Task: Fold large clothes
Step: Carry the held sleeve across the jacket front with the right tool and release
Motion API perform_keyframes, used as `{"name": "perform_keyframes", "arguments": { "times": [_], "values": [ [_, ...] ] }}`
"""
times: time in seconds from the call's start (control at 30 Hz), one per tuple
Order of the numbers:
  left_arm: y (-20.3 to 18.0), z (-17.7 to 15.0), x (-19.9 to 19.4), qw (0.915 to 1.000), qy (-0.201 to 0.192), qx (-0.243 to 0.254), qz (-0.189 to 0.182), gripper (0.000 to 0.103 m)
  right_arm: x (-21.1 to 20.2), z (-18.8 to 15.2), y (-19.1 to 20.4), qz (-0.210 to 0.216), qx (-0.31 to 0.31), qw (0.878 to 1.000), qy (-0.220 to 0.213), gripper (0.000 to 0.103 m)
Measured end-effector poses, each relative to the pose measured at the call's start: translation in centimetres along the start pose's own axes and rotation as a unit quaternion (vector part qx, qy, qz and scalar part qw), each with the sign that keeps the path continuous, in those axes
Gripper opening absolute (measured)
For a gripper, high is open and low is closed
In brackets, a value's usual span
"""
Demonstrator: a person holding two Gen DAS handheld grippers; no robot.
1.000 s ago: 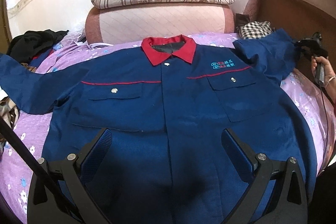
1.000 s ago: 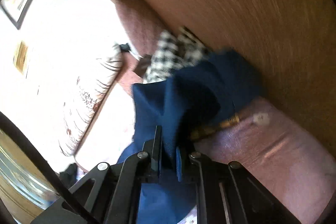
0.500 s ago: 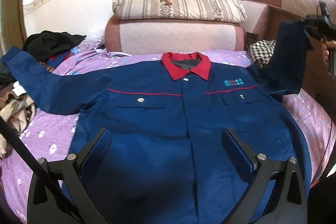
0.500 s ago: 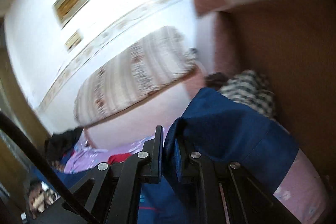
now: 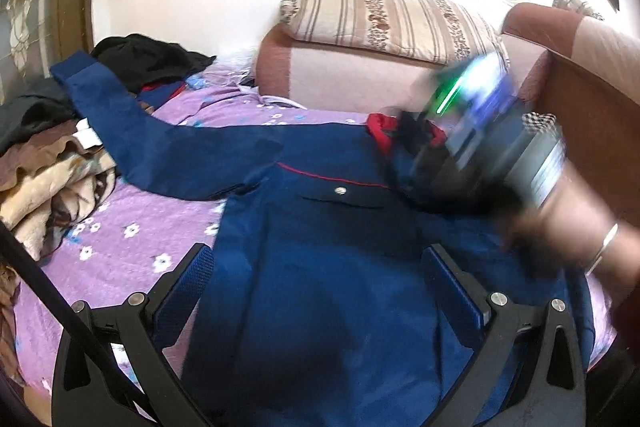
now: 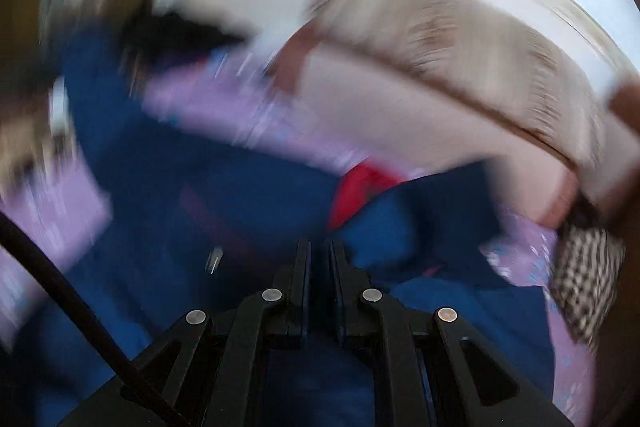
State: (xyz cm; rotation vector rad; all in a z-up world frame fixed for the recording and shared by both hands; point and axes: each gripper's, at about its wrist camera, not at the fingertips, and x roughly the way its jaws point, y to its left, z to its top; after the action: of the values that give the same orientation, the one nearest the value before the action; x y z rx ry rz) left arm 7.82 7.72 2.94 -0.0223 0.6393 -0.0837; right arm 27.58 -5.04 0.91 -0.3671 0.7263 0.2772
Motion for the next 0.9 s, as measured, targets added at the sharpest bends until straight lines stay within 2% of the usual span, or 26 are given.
{"name": "perform_keyframes", "arguments": {
  "times": [0.1, 0.13, 0.17, 0.2, 0.23, 0.27, 0.33, 0.43, 0.5, 0.57, 0.6, 0.63, 0.7, 0.77, 0.8, 0.83, 0.87, 0.9],
  "values": [
    [1.3, -0.1, 0.0, 0.9999, 0.004, -0.012, 0.002, 0.103, 5.3, -3.3, 6.6, -0.015, -0.083, 0.994, 0.073, 0.013],
    [1.6, -0.2, -0.1, 0.9999, 0.005, -0.015, 0.002, 0.103, 6.1, -4.2, 7.7, -0.024, -0.097, 0.991, 0.087, 0.018],
    [1.9, -0.2, -0.1, 0.9998, 0.004, -0.018, 0.002, 0.103, 5.9, -4.9, 8.3, -0.040, -0.113, 0.989, 0.082, 0.021],
    [2.1, -0.2, 0.0, 0.9998, 0.005, -0.021, 0.001, 0.103, 5.3, -5.1, 8.7, -0.046, -0.129, 0.988, 0.074, 0.041],
    [2.4, -0.2, 0.0, 0.9997, 0.007, -0.024, 0.001, 0.103, 4.3, -5.3, 8.9, -0.040, -0.139, 0.987, 0.065, 0.068],
    [2.6, -0.1, 0.1, 0.9996, 0.010, -0.028, 0.001, 0.103, 2.8, -5.3, 8.2, 0.003, -0.124, 0.991, 0.055, 0.076],
    [3.1, 0.0, 0.3, 0.9993, 0.012, -0.037, 0.000, 0.103, 0.4, -4.8, 6.6, 0.097, -0.077, 0.992, 0.039, 0.077],
    [3.5, 0.0, 0.4, 0.9988, 0.013, -0.046, 0.001, 0.103, -2.8, -3.5, 2.8, 0.173, -0.008, 0.985, -0.003, 0.078],
    [3.7, 0.1, 0.6, 0.9987, 0.015, -0.049, 0.002, 0.103, -3.5, -2.9, 0.5, 0.154, 0.038, 0.987, -0.008, 0.078],
    [3.8, 0.1, 0.7, 0.9986, 0.016, -0.051, 0.003, 0.103, -1.8, -2.5, -3.0, 0.093, 0.090, 0.992, 0.010, 0.078],
    [3.7, 0.1, 0.7, 0.9986, 0.016, -0.051, 0.004, 0.103, -0.7, -2.7, -4.5, 0.068, 0.117, 0.991, 0.024, 0.070],
    [3.6, 0.1, 0.8, 0.9987, 0.017, -0.048, 0.006, 0.103, 0.7, -3.2, -6.2, 0.039, 0.150, 0.987, 0.050, 0.058],
    [3.7, 0.0, 0.9, 0.9988, 0.019, -0.045, 0.007, 0.103, 2.5, -4.1, -7.6, 0.011, 0.183, 0.980, 0.073, 0.054],
    [3.5, 0.0, 1.2, 0.9988, 0.023, -0.043, 0.009, 0.103, 4.4, -5.5, -6.2, 0.001, 0.183, 0.978, 0.097, 0.053],
    [3.4, 0.0, 1.4, 0.9987, 0.025, -0.043, 0.009, 0.103, 5.3, -5.9, -5.4, 0.019, 0.190, 0.976, 0.107, 0.053],
    [3.4, 0.0, 1.5, 0.9988, 0.026, -0.041, 0.009, 0.103, 6.3, -6.8, -3.8, 0.058, 0.196, 0.971, 0.124, 0.055],
    [3.3, 0.0, 1.6, 0.9988, 0.027, -0.040, 0.010, 0.103, 6.5, -7.3, -1.7, 0.054, 0.172, 0.975, 0.127, 0.056],
    [3.3, 0.0, 1.7, 0.9988, 0.028, -0.039, 0.012, 0.103, 6.1, -7.2, -1.0, 0.027, 0.136, 0.984, 0.112, 0.056]
  ]
}}
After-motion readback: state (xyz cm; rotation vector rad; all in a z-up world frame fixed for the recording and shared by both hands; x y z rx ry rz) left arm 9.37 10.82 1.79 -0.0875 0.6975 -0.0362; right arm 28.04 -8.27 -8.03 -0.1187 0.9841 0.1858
